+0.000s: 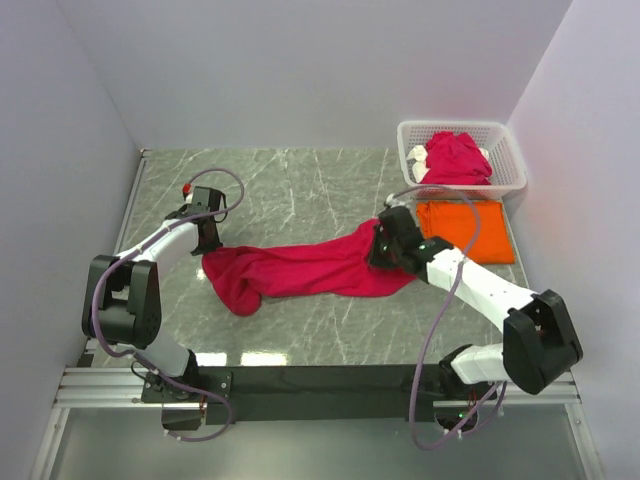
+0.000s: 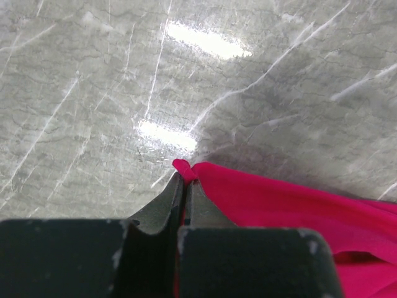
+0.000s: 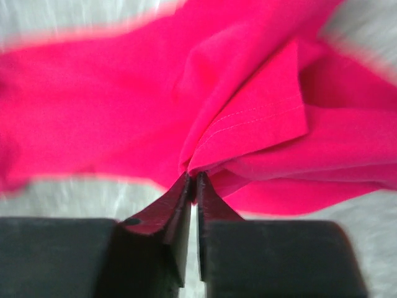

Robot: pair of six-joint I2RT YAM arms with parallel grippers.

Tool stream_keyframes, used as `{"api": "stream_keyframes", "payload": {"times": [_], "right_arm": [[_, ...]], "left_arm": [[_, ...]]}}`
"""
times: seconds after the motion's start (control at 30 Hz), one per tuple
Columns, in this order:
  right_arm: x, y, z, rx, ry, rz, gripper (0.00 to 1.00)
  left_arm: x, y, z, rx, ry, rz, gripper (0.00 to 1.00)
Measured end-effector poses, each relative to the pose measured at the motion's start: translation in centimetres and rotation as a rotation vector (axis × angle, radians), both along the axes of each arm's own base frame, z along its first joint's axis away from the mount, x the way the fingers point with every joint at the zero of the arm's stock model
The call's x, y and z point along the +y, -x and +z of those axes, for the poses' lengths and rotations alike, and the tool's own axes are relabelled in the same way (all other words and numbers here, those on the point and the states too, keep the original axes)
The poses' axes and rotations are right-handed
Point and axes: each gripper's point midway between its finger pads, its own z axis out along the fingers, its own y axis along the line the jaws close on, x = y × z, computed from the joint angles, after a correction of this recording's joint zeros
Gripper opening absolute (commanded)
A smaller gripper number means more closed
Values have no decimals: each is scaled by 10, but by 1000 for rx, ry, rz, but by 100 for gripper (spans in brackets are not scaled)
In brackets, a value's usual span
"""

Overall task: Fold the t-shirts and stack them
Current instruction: Flatten the tshirt out

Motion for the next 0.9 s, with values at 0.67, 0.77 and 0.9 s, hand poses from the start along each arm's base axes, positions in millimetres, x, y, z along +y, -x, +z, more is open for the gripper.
{"api": "stream_keyframes", "payload": {"times": [0.67, 0.77, 0.9], "right_arm": [[-74, -17, 35, -56, -37, -149, 42], [-89, -26, 17, -22, -49, -204, 41], [-81, -27, -23, 68, -69, -186, 40]], "left_arm": [[1, 0, 0, -1, -4, 2, 1], [1, 0, 0, -1, -4, 2, 1], [1, 0, 0, -1, -4, 2, 1]]}}
